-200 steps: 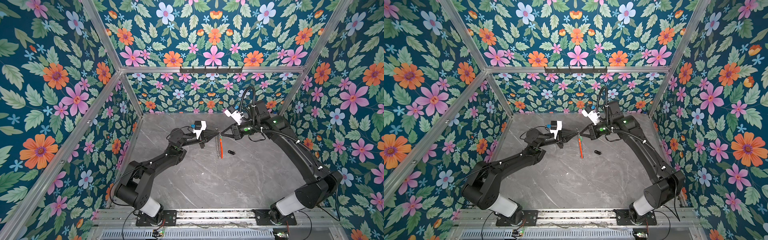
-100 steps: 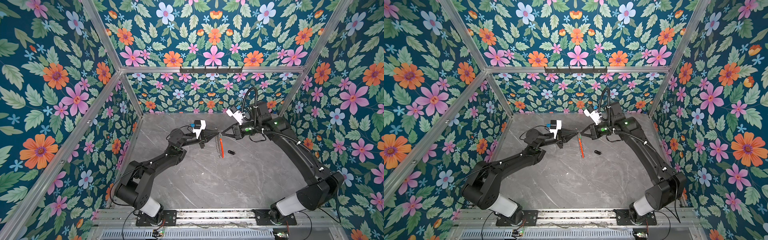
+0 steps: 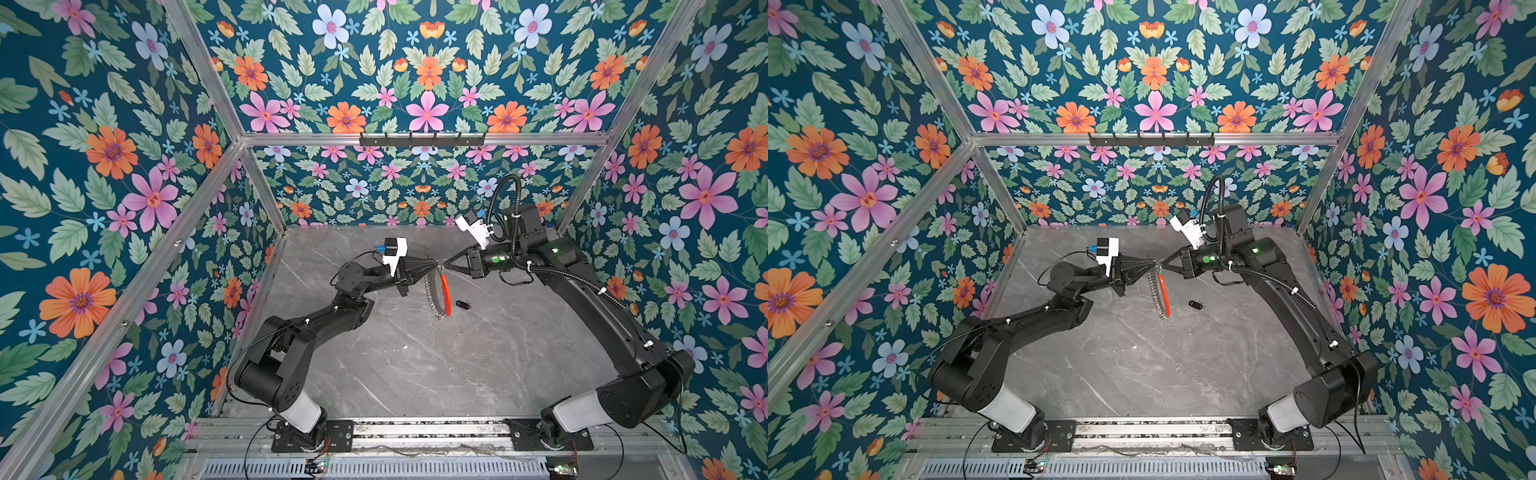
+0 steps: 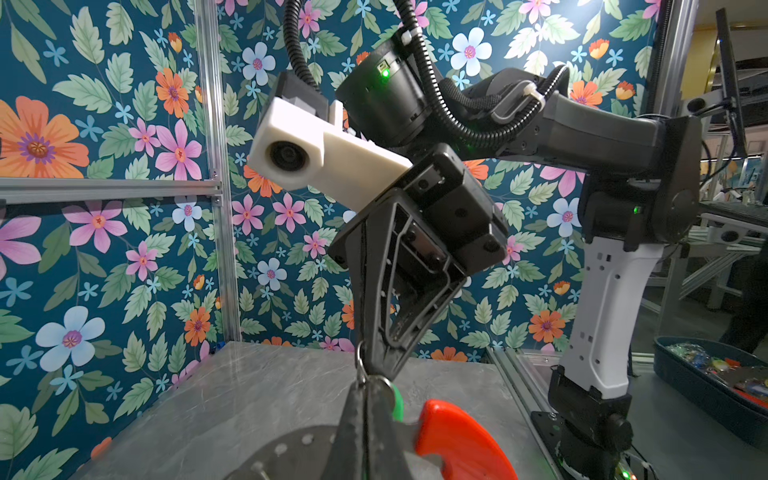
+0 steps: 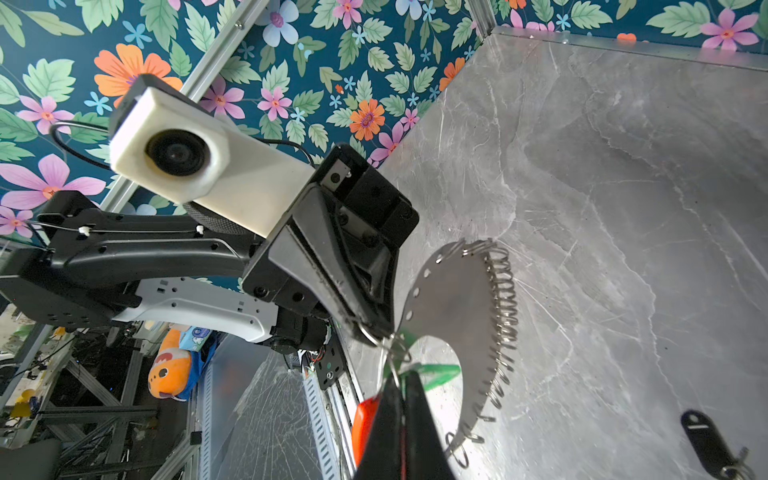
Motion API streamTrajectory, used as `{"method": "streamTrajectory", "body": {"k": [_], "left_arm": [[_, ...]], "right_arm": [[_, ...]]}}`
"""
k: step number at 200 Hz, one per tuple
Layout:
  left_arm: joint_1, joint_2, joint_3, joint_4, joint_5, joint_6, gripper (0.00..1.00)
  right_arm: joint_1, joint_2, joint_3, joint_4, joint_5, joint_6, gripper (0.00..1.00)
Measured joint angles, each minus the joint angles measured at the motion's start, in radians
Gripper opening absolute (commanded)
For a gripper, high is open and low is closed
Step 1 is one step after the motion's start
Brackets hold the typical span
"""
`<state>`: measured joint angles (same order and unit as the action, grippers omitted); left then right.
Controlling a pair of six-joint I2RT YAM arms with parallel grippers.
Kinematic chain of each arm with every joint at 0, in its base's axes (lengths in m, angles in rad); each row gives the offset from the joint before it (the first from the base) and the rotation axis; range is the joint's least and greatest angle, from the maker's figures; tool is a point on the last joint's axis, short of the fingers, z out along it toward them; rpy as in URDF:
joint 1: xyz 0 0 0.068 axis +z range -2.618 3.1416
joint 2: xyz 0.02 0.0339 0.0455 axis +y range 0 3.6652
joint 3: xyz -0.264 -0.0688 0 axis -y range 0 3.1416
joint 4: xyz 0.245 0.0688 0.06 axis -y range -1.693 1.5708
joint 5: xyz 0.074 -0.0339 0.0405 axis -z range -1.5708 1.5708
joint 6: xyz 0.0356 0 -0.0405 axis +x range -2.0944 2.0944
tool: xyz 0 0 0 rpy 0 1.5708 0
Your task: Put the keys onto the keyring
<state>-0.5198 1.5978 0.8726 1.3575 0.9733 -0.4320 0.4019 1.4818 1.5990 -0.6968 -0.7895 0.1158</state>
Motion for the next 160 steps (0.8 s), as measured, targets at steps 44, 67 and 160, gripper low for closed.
{"method": "streamTrajectory", "body": {"k": [44, 67, 160], "left_arm": [[0.000, 0.000, -0.012, 0.046, -0.036, -0.039, 0.00], [0.000, 0.002, -0.014, 0.142, -0.038, -0.058, 0.00], [-0.006, 0.038, -0.006, 0.228, -0.065, -0.110, 0.00]], "right_arm": [[0.000, 0.000, -0.003, 0.035, 0.005, 0.077, 0.00], [-0.012, 0.002, -0.007, 0.034, 0.105, 0.121, 0.00], [-0.008, -0.078, -0.083, 0.144, 0.070, 0.192, 0.00]]}}
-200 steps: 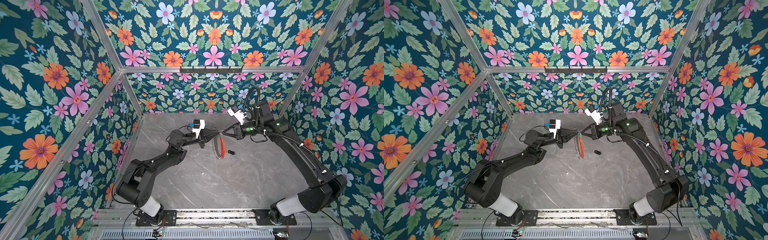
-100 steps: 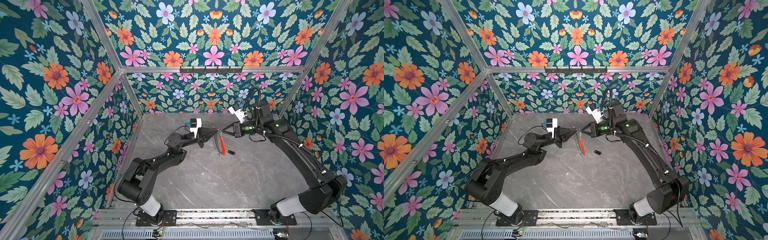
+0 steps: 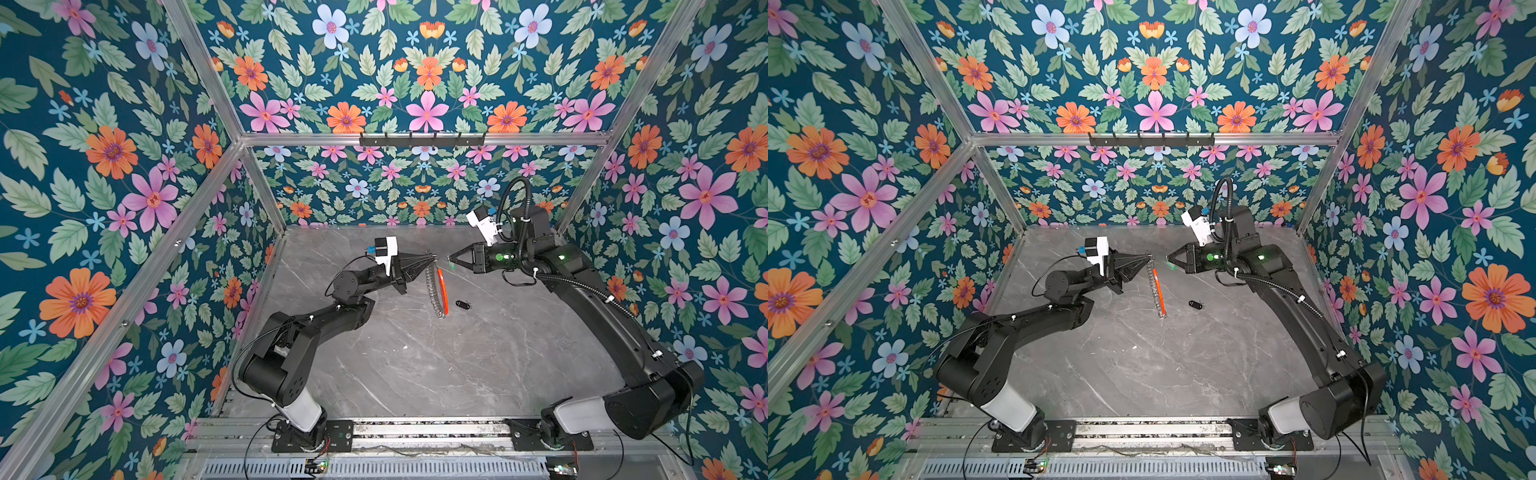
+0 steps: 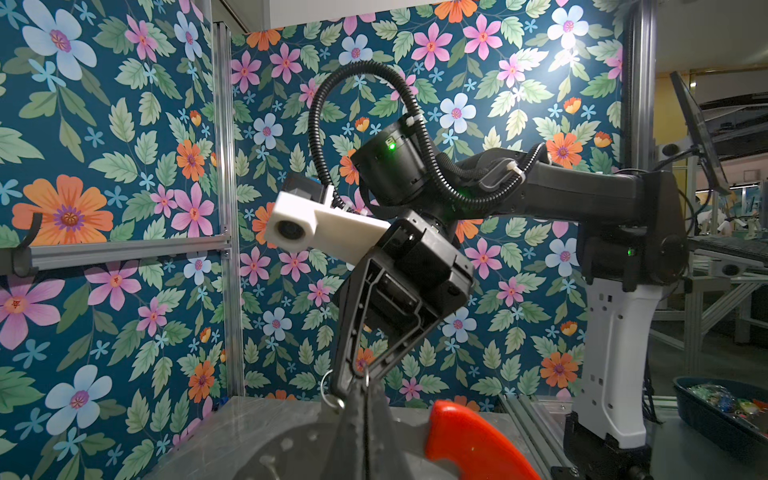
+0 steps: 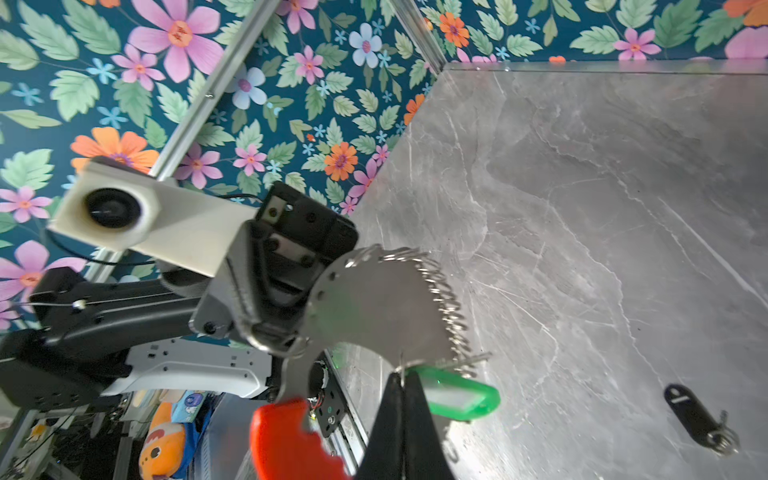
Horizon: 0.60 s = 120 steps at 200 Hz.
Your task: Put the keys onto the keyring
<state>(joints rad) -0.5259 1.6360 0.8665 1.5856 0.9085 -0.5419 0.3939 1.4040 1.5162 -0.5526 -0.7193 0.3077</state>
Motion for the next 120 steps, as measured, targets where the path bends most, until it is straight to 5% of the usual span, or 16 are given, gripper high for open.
{"method": "streamTrajectory", "body": {"k": [120], "left_arm": [[-0.026, 0.011, 0.016, -0.001, -0.038, 0.025, 0.00]], "right_arm": [[0.007, -0.013, -0.035, 0.190, -0.119, 0.098, 0.00]]}}
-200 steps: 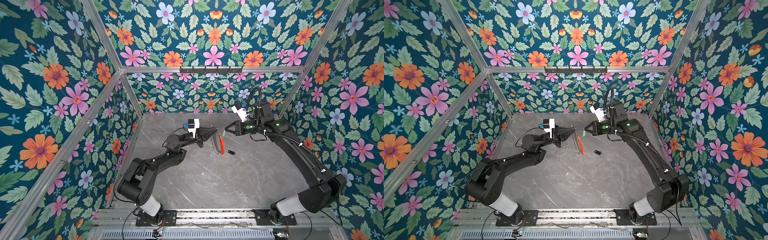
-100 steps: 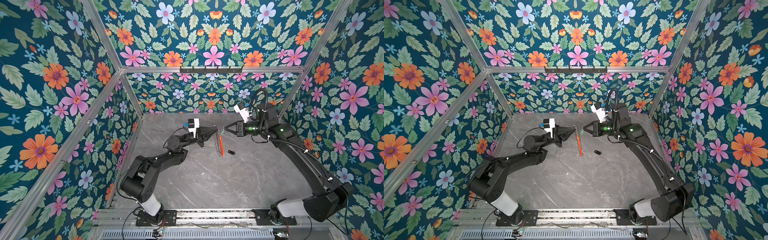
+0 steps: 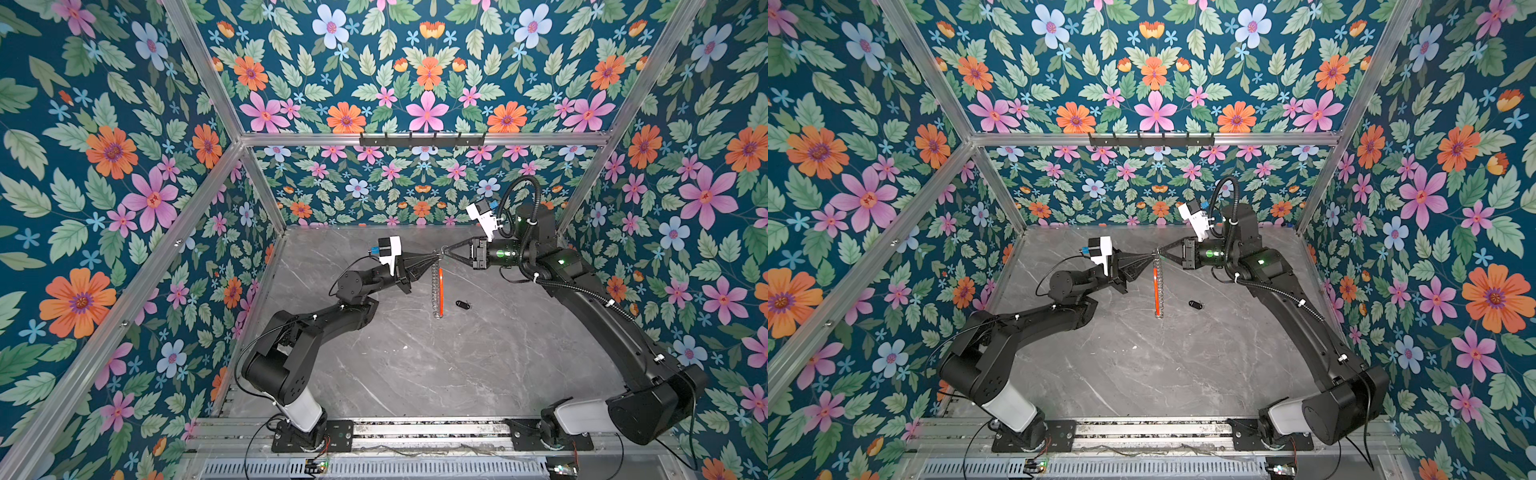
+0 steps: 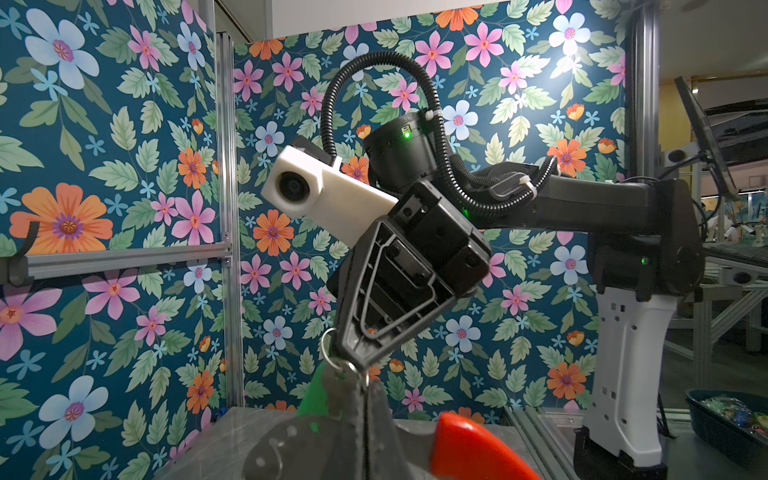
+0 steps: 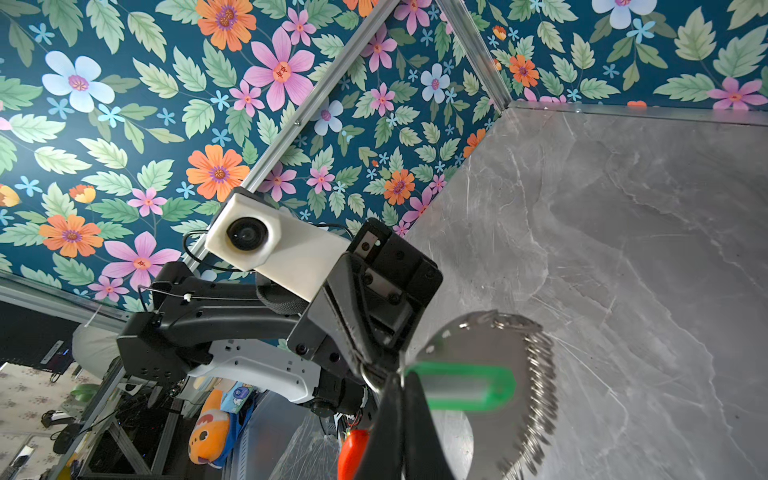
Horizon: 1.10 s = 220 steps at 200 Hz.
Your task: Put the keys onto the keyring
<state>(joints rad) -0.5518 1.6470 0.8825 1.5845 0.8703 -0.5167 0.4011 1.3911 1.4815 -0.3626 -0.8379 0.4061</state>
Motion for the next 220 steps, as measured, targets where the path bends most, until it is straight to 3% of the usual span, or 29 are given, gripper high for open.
{"method": "streamTrajectory", "body": {"k": [107, 220], "left_arm": [[0.000, -0.002, 0.000, -0.021, -0.046, 0.035, 0.00], [0.000, -0.036, 0.006, -0.104, -0.060, 0.111, 0.00]], "right_arm": [[0.000, -0.042, -0.023, -0.007, 0.000, 0.003, 0.00], [-0.013, -0.094, -0.064, -0.039, 0.031, -0.141, 0.00]]}}
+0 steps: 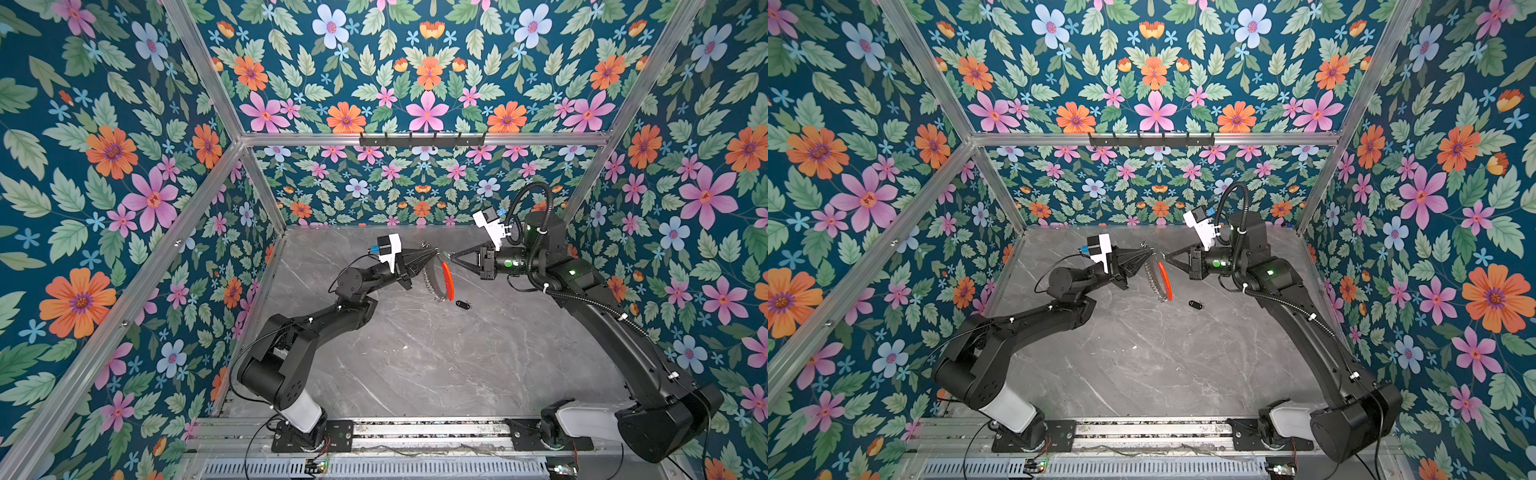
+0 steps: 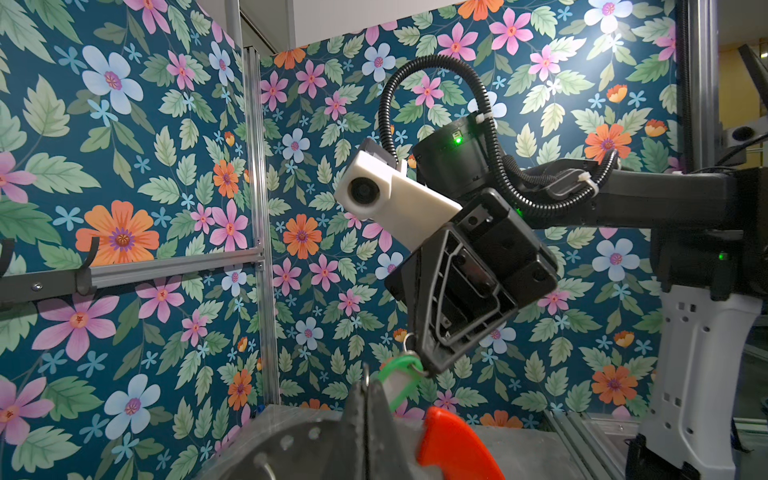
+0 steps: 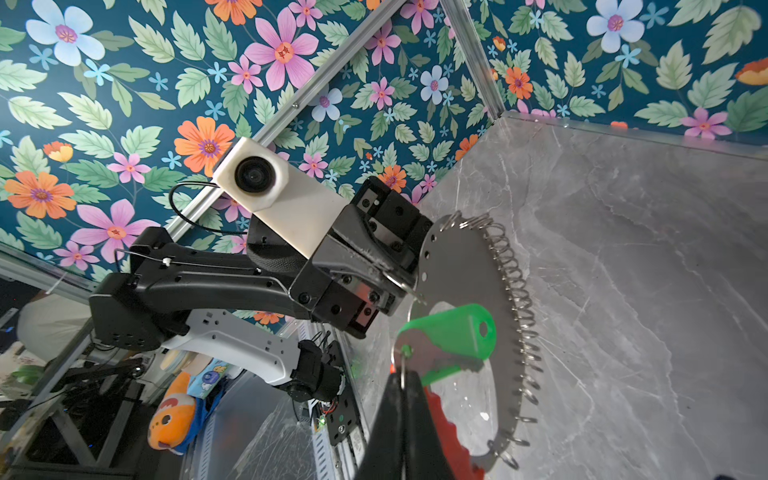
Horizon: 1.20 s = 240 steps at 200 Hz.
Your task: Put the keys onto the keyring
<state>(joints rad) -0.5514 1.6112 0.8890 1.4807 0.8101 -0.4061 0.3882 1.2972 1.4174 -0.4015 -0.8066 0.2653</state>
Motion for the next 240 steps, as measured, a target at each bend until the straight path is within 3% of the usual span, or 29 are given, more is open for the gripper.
{"method": "streamTrajectory", "body": {"k": [52, 121, 191, 240], "left_arm": [[0.000, 0.009, 0.032, -0.043, 0.008, 0.019, 0.00], [-0.020, 0.048, 0.062, -0.060, 0.011, 0.019, 0.00], [-0.053, 0.072, 0.045, -0.034, 0.008, 0.007, 0.00], [-0.053, 0.090, 0.028, 0.017, 0.001, -0.035, 0.00]], "right_arm": [[-0.018, -0.048, 0.064, -0.144, 0.074, -0.144, 0.00], [-0.015, 0.033, 0.098, -0.299, -0.009, -0.208, 0.00], [-0.015, 0.053, 0.017, -0.045, 0.130, -0.093, 0.00], [-0.014, -0.043, -0.114, 0.138, 0.181, -0.034, 0.00]]}}
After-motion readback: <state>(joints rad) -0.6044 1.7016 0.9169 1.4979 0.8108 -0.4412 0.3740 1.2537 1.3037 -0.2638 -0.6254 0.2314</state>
